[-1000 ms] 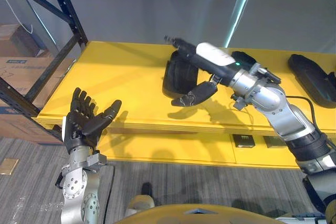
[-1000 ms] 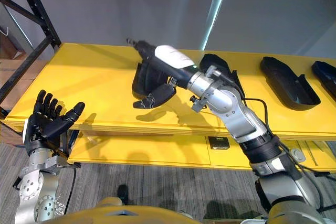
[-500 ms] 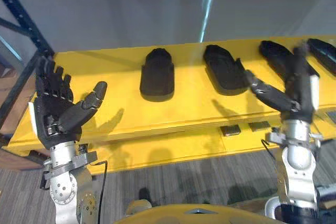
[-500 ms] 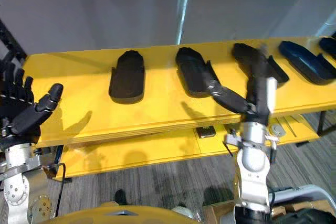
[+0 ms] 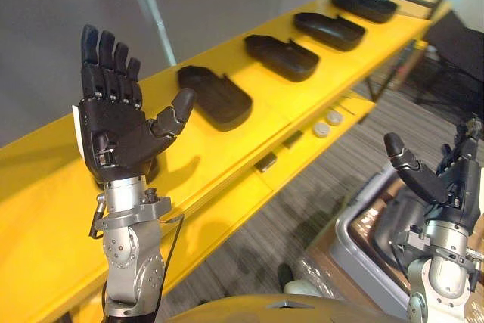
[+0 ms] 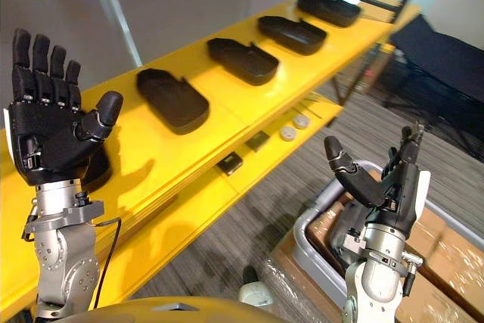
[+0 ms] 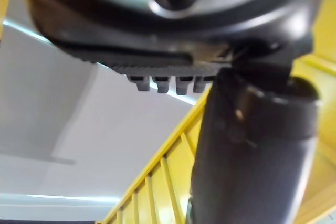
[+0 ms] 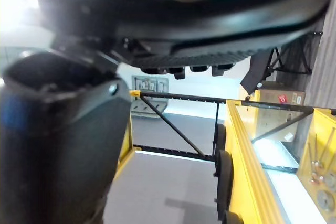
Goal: Walk over and take three plastic housings, then place them on the shelf
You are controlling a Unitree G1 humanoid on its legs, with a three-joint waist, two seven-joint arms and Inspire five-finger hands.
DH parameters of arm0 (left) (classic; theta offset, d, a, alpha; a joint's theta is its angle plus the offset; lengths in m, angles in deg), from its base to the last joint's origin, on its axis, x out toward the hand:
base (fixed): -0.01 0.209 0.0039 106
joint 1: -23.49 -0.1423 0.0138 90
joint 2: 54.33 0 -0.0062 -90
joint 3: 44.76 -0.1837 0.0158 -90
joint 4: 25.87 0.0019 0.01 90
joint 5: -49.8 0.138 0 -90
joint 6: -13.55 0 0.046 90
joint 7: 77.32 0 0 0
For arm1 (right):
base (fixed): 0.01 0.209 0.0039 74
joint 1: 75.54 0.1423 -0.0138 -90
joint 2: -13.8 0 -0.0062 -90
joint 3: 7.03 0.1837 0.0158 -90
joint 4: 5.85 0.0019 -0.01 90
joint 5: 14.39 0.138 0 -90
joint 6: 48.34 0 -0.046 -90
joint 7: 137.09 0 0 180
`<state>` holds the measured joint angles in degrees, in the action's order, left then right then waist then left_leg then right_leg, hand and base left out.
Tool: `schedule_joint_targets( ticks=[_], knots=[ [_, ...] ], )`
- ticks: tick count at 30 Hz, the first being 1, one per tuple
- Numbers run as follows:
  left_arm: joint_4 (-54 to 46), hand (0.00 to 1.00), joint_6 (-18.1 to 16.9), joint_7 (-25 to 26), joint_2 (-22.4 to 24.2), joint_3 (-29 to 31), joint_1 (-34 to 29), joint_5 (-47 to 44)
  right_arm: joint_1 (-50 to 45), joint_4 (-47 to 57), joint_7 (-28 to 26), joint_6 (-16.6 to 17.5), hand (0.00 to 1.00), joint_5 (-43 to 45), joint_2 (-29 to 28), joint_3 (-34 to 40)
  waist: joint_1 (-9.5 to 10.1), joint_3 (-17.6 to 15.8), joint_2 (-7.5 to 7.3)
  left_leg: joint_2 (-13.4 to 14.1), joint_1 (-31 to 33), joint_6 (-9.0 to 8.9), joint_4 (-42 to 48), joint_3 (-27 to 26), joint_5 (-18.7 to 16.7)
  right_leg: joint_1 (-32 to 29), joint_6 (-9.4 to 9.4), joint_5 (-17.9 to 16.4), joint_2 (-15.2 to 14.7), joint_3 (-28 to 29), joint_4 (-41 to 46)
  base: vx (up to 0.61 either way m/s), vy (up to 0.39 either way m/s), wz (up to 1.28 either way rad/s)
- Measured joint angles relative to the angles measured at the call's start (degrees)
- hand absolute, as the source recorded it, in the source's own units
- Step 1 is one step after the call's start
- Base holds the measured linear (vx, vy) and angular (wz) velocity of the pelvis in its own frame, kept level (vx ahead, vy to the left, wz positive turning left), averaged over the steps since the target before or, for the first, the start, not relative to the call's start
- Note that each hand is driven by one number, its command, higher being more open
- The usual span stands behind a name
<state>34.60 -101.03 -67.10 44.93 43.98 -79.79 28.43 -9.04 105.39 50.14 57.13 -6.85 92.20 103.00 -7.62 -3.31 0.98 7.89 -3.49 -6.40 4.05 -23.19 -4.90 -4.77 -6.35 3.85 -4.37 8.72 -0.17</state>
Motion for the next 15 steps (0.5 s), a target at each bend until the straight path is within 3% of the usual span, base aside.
schedule_joint_targets(
  ticks=[4, 7, 11, 13, 15],
  knots=[
    [0.01, 1.00, 0.24, 2.38, 0.87, -2.44, -0.19, 1.56, 0.15, -0.01, -0.74, 0.47, 1.00, 2.25, 0.01, -0.78, 0.40, -0.50, 1.52, 1.68, 1.56, -0.01, 9.21, 9.32, -7.68, -0.38, 0.16, 0.83, 3.11, 5.85, 0.15, 0.08, 0.003, -0.96],
    [0.01, 1.00, 1.17, 2.63, 2.17, -3.00, -0.31, 1.75, 0.79, -0.02, -0.90, 1.28, 1.00, 2.31, 0.02, -4.80, 1.41, -0.71, 2.17, 1.38, 2.09, 0.52, 12.07, 14.39, -10.98, -0.91, -0.34, 1.17, 3.94, 8.78, 0.25, 0.04, 0.093, -0.65],
    [-0.02, 1.00, 1.31, 2.15, 2.41, -3.39, -0.15, 1.59, 3.04, -0.37, -0.10, 1.40, 1.00, 2.11, -0.29, -15.65, 3.15, -0.81, 1.97, 0.59, 3.01, 1.21, 14.02, 13.83, -12.67, -2.45, -0.56, 0.91, 3.51, 9.43, 2.28, -0.02, 0.104, -0.14],
    [-0.08, 1.00, 1.14, 1.40, 2.40, -4.70, 0.07, 1.70, 2.36, -1.42, 0.85, 1.37, 1.00, 2.03, -1.78, -20.80, 4.61, -1.33, 2.19, 0.51, 4.60, 1.57, 18.41, 15.14, -14.50, -4.43, -1.21, -1.97, 3.55, 8.65, 8.28, -0.04, 0.084, 0.26],
    [-0.16, 1.00, 0.96, 0.31, 2.31, -5.31, 0.14, 1.67, 1.63, -3.03, 1.12, 1.37, 1.00, 1.90, -4.60, -22.27, 4.79, -2.50, 2.12, 0.09, 4.92, 2.14, 21.86, 16.06, -15.85, -6.23, -1.37, -4.32, 3.90, 7.45, 15.38, -0.07, 0.070, 0.25]
  ],
)
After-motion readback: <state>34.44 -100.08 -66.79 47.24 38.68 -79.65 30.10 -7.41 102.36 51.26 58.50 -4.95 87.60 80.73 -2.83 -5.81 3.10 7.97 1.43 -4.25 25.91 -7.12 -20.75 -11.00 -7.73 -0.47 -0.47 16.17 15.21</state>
